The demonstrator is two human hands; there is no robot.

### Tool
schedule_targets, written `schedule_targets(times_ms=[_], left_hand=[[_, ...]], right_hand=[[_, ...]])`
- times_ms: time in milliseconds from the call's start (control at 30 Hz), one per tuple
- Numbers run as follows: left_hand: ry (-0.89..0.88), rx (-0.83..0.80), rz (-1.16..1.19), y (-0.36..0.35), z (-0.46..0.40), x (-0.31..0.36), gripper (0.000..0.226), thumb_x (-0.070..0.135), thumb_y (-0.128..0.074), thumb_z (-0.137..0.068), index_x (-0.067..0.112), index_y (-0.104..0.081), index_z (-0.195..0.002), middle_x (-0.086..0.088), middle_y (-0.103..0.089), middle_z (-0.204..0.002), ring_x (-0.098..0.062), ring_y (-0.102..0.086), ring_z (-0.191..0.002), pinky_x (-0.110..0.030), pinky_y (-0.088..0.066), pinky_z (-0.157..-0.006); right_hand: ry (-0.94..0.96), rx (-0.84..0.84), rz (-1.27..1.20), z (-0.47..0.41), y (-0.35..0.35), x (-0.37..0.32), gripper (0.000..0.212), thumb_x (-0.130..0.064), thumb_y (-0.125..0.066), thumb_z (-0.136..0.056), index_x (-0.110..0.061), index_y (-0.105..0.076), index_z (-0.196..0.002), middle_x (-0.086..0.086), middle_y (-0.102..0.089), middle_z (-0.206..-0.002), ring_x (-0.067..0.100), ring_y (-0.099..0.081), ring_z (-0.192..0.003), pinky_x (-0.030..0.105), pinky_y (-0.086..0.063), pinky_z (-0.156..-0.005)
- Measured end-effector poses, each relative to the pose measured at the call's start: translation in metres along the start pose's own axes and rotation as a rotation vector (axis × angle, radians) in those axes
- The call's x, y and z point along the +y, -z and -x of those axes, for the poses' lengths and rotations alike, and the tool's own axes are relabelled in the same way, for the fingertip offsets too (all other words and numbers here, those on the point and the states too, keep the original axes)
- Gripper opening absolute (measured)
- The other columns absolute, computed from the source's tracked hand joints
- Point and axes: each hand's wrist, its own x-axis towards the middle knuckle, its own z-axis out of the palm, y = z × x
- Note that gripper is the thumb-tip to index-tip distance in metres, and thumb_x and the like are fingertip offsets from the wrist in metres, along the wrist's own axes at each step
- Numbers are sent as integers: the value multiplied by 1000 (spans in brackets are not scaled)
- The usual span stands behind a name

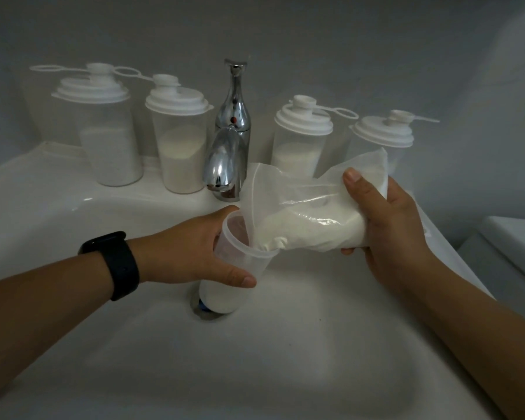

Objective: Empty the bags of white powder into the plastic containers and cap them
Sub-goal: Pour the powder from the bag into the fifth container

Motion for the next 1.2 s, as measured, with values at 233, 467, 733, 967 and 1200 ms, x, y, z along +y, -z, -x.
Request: schedule_targets(times_ms=[233, 467, 733, 967, 1200], left_hand=[[0, -4, -8, 0, -1, -2, 93, 43, -90, -69, 45, -38, -146, 39, -52, -135, 12, -50, -127, -6, -44, -97], [8, -10, 6, 0, 0, -2, 93, 44, -90, -68, 47, -38, -145, 39, -53, -135, 12, -51, -127, -8, -46, -97], [1, -7, -4, 0, 0, -3, 92, 45, -90, -68, 47, -37, -144, 40, -52, -135, 13, -50, -127, -6, -44, -97], [-4, -15, -10, 1, 0, -3, 90, 44, -89, -69, 52, -36, -141, 41, -51, -135, 13, -49, -127, -7, -44, -98], [-7, -13, -19, 1, 0, -2, 90, 46, -89, -68, 49, -38, -143, 38, -53, -135, 11, -51, -127, -9, -45, -99]], right_hand=[[9, 1, 14, 1, -1, -2, 50, -50, -67, -80, -13, -66, -114, 14, -75, -91, 28, -71, -68, 29, -46, -42], [28, 6, 7, 1, 0, -3, 49, -49, -67, -82, -12, -66, -114, 14, -75, -89, 27, -70, -66, 28, -46, -41], [21, -2, 2, 1, -1, -2, 49, -47, -66, -82, -11, -66, -114, 12, -74, -86, 26, -69, -64, 28, -44, -40], [26, -3, 7, 1, -1, -2, 47, -47, -66, -83, -11, -67, -112, 12, -74, -85, 26, -69, -64, 27, -44, -40], [19, -12, 14, 3, -3, -1, 45, -49, -71, -86, -13, -67, -113, 14, -75, -89, 27, -71, -67, 28, -45, -41]])
